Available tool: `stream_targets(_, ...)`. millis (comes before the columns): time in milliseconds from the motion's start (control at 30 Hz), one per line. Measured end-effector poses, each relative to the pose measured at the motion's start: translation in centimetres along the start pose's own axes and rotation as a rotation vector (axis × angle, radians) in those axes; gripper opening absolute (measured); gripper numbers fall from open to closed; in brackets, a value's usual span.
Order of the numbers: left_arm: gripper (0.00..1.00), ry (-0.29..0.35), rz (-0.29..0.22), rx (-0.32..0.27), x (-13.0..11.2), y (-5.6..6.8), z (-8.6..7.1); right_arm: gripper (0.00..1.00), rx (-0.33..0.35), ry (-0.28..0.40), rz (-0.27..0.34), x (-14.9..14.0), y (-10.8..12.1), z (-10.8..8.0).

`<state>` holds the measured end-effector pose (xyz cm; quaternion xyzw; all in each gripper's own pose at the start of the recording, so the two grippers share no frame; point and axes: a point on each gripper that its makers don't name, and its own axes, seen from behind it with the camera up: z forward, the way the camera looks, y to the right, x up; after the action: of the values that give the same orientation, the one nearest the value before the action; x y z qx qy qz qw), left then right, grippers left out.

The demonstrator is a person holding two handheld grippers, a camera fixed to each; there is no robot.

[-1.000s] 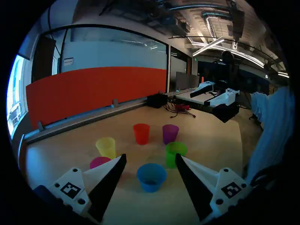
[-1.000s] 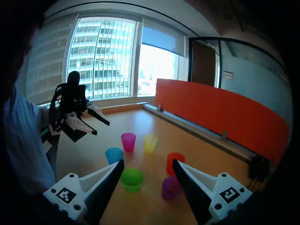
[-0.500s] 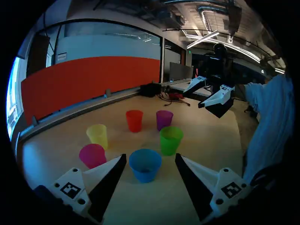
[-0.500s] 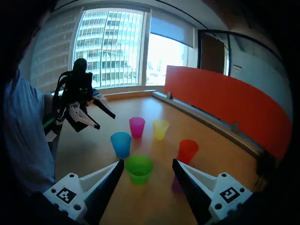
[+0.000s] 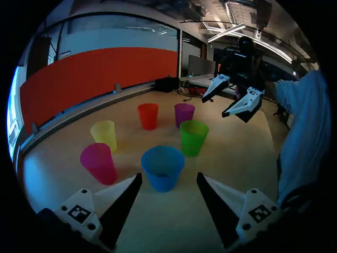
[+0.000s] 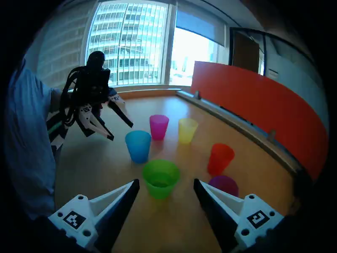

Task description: Pour water

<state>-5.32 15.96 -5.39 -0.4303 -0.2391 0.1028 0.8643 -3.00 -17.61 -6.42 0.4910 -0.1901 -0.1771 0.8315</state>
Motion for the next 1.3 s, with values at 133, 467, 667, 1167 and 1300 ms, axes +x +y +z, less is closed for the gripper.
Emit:
stream_targets(133,0.97,-0.024,0.005,0.001,-0.8,-0.4,0.7,1.00,0.014,-0.020,-0.004,-0.8,-0.2,1.0)
stream_targets(467,0.97,-0.064,-0.009,-0.021,-1.7,-1.0,2.5,1.00,0.039,-0.055,-0.007,-2.4,-0.2,3.4)
stream_targets(667,0.97,-0.074,-0.019,-0.040,-1.7,-1.0,3.6,1.00,0.059,-0.068,0.001,-3.0,-0.3,4.9)
stream_targets(1167,0.97,-0.090,-0.007,-0.074,-1.4,-0.5,5.7,1.00,0.079,-0.073,0.012,-3.2,-0.4,7.2)
stream_targets(1300,0.97,-0.096,-0.003,-0.076,-1.4,-0.6,6.1,1.00,0.079,-0.071,0.015,-3.0,-0.4,7.5)
